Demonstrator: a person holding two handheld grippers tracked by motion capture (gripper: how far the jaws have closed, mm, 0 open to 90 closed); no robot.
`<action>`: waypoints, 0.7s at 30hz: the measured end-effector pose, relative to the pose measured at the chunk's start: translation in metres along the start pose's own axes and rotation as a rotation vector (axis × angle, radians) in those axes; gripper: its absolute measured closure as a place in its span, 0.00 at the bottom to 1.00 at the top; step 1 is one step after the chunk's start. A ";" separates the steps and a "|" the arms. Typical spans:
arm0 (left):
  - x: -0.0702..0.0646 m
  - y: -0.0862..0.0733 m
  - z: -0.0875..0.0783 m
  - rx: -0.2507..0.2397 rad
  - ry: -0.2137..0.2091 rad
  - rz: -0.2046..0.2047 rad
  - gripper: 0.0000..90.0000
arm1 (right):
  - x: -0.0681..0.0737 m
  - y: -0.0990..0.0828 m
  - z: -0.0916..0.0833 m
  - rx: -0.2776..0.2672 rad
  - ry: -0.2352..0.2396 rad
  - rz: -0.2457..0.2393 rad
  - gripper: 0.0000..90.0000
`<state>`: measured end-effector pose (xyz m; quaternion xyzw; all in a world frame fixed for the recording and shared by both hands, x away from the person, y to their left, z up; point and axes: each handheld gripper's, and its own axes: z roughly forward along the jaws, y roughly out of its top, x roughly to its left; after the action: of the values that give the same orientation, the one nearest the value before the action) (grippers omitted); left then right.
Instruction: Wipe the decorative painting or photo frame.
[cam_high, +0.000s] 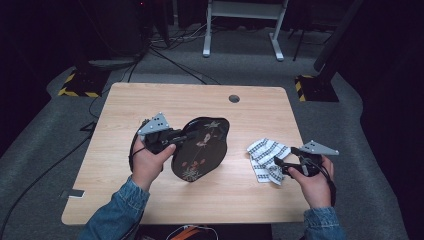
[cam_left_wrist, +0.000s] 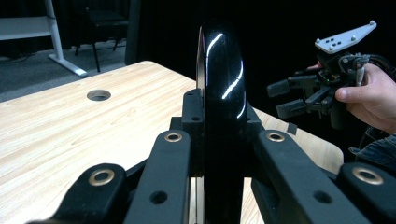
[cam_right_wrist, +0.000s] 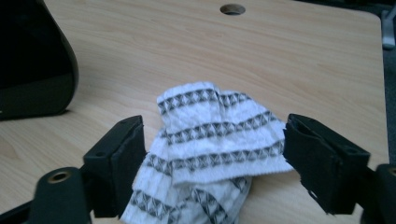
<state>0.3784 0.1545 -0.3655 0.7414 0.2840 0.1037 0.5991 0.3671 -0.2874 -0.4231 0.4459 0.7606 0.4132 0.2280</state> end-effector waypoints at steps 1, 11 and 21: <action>0.000 0.000 0.000 0.000 0.000 -0.001 0.89 | 0.002 0.003 0.002 -0.003 0.005 -0.002 0.24; 0.001 0.000 0.000 0.000 -0.004 -0.005 0.89 | 0.013 0.023 0.040 0.128 0.029 -0.066 0.50; 0.001 0.000 0.001 -0.004 -0.009 -0.011 0.89 | 0.011 0.025 0.086 0.246 0.007 -0.116 0.48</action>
<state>0.3800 0.1542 -0.3664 0.7390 0.2852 0.0974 0.6026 0.4355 -0.2353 -0.4493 0.4245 0.8306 0.3046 0.1926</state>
